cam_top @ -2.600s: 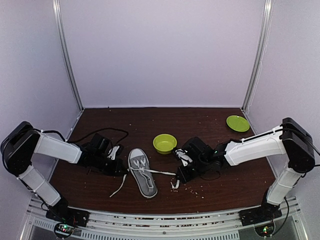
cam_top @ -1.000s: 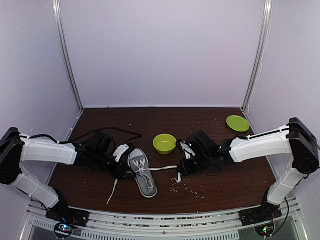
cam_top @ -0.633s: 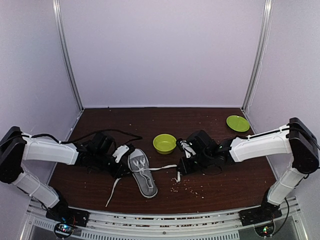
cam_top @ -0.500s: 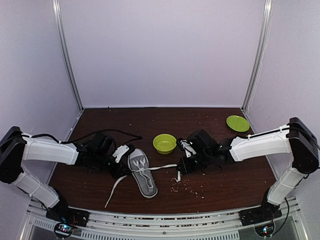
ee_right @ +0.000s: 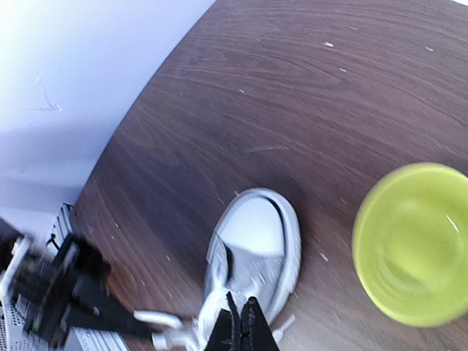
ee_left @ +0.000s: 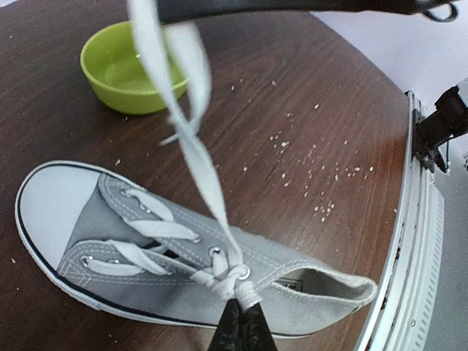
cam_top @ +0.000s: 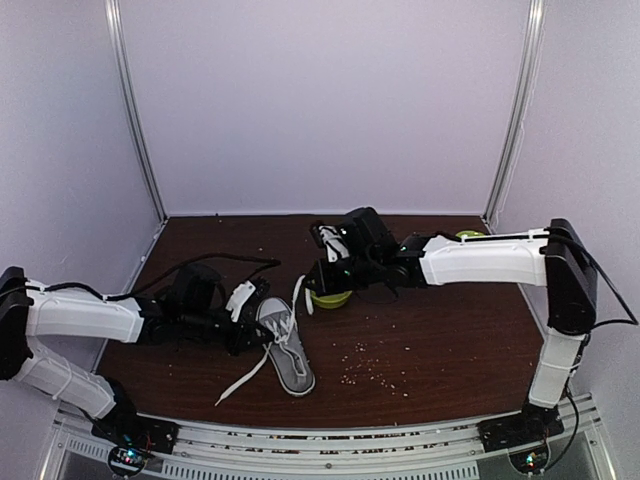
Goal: Tie the shoes
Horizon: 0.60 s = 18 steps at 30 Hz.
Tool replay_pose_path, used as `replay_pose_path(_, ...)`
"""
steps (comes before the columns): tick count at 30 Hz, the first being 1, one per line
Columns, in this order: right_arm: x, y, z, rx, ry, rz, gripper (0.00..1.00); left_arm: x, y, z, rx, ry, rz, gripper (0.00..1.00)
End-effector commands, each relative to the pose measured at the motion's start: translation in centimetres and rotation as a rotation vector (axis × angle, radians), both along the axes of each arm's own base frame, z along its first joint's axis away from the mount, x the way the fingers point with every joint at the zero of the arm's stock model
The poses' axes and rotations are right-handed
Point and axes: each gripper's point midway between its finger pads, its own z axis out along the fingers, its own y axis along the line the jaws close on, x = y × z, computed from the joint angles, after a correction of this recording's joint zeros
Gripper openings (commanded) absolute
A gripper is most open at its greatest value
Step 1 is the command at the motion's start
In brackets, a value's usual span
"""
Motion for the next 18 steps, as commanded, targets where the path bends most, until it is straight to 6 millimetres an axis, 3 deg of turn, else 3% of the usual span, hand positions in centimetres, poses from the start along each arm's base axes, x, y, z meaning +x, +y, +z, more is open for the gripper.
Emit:
replay_pose_path(1,0.5,5.6,0.9,0.104,0.023,0.072,0.0,0.5,-1.1,3.0,-0.136,-0.046,0.037,0.0)
replay_pose_path(5,-1.8,9.7,1.5,0.179,0.065,0.179,0.0,0.5,-1.1,3.7,-0.178,-0.036,0.074,0.0)
replay_pose_path(6,-2.2,10.1,1.6,0.195,0.073,0.195,0.05,0.5,-1.0,3.8,-0.19,-0.032,0.082,0.0)
replay_pose_path(7,-2.4,10.0,1.5,0.203,0.079,0.198,0.2,0.4,-1.0,3.9,-0.2,-0.027,0.089,0.0)
replay_pose_path(9,-1.9,8.5,0.8,0.19,0.073,0.164,0.48,0.4,-0.9,3.8,-0.21,-0.017,0.105,0.0)
replay_pose_path(11,-0.9,6.4,0.6,0.188,0.062,0.124,0.64,0.5,-0.8,3.7,-0.209,-0.005,0.117,0.0)
replay_pose_path(15,0.1,2.2,1.4,0.211,0.03,0.078,0.73,1.0,-0.8,3.9,-0.185,0.014,0.147,0.0)
replay_pose_path(18,-1.4,0.6,1.3,0.212,-0.013,0.13,0.74,1.7,-0.9,3.9,-0.145,0.046,0.177,0.0)
